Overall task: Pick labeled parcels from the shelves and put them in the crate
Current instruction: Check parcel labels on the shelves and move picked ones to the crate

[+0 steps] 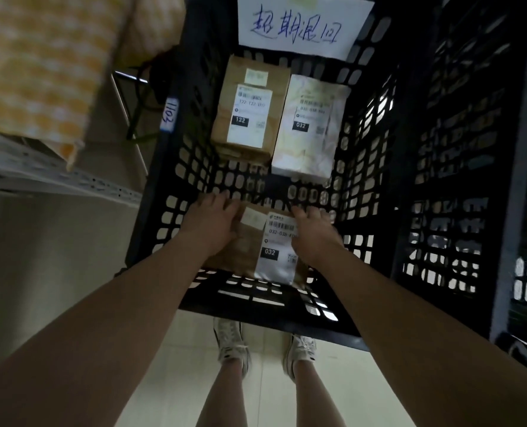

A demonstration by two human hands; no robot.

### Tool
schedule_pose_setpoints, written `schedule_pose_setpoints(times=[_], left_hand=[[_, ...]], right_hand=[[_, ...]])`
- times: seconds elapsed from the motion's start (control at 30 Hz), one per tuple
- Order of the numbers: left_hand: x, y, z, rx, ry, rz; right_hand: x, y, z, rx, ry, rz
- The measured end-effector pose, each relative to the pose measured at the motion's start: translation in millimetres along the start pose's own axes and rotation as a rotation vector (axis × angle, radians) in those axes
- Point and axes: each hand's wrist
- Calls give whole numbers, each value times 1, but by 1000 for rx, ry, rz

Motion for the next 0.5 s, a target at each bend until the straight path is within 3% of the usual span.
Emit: schedule_pose_setpoints(times=[0.27, 0.5], left_hand=[[-61, -10, 69, 91, 133, -30], [-153, -8, 174, -7, 344, -40]], right_hand=[[-61, -38, 50, -99, 49, 158], [-148, -71, 136, -266, 193, 238]])
Point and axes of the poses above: each hand's wrist, its own z-axis away from the middle knuckle, its own x-axis out of the palm, y = z × x, and after that the axes turned 6 degrees about -y, right-handed
